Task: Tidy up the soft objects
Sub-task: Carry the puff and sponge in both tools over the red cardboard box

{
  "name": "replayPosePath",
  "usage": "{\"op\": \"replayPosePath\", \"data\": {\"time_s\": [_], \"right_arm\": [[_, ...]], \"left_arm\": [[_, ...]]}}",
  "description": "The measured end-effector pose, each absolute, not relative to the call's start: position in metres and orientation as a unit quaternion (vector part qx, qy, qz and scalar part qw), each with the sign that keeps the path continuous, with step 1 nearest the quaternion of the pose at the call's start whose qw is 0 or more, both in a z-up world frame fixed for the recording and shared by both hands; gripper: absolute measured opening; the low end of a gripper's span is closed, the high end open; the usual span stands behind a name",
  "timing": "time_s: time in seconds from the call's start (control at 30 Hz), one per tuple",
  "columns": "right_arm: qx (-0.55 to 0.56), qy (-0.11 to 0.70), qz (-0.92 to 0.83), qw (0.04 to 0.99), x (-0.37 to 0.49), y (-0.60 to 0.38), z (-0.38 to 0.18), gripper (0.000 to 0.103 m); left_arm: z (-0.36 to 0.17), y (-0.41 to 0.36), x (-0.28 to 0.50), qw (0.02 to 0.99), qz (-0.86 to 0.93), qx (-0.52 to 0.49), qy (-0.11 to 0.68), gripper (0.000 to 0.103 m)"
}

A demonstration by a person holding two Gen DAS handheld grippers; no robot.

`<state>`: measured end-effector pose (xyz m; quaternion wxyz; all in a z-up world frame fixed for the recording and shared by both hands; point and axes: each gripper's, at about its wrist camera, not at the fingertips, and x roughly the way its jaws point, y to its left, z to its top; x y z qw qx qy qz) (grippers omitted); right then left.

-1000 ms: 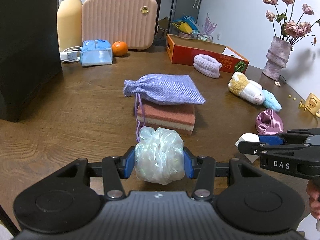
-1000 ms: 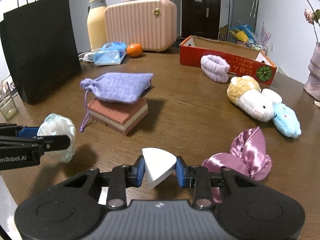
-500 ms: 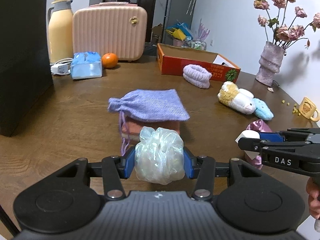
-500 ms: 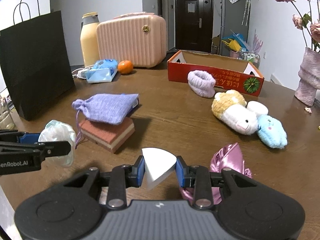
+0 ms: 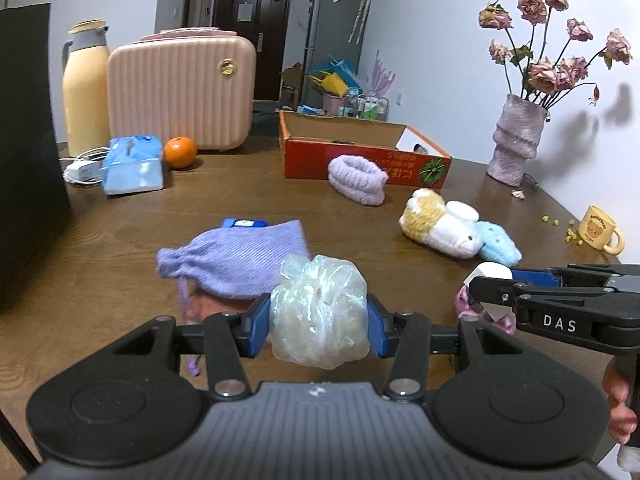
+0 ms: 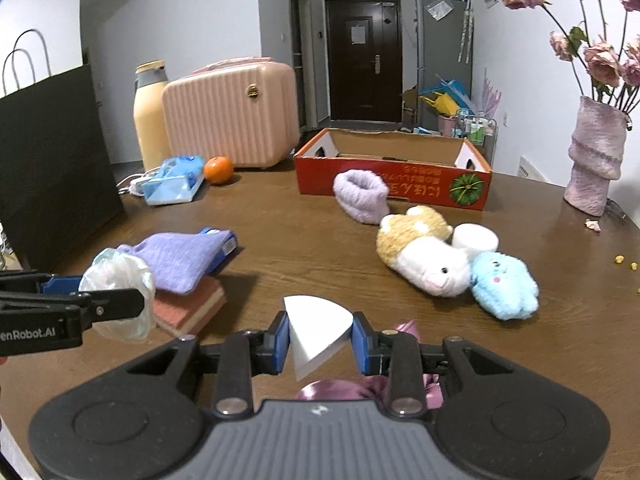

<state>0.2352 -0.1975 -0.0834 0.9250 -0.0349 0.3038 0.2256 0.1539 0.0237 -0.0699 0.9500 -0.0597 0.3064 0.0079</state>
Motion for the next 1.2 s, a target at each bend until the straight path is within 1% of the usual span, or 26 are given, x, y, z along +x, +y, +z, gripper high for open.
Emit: {"op": "replayPosePath", "data": {"time_s": [0.43, 1.2], "right_arm": [[-0.014, 0.279, 0.207, 0.938, 0.271, -0.220, -0.078, 0.032], [0.035, 0.216, 0.173, 0.960, 0.357, -0.247, -0.052, 0.032]], "left_arm": [[-0.067, -0.002, 0.198, 0.954, -0.012, -0.073, 0.291, 0.049], [-0.048, -0.031, 0.281, 0.967, -0.002, -0.109, 0.228, 0.049]]}}
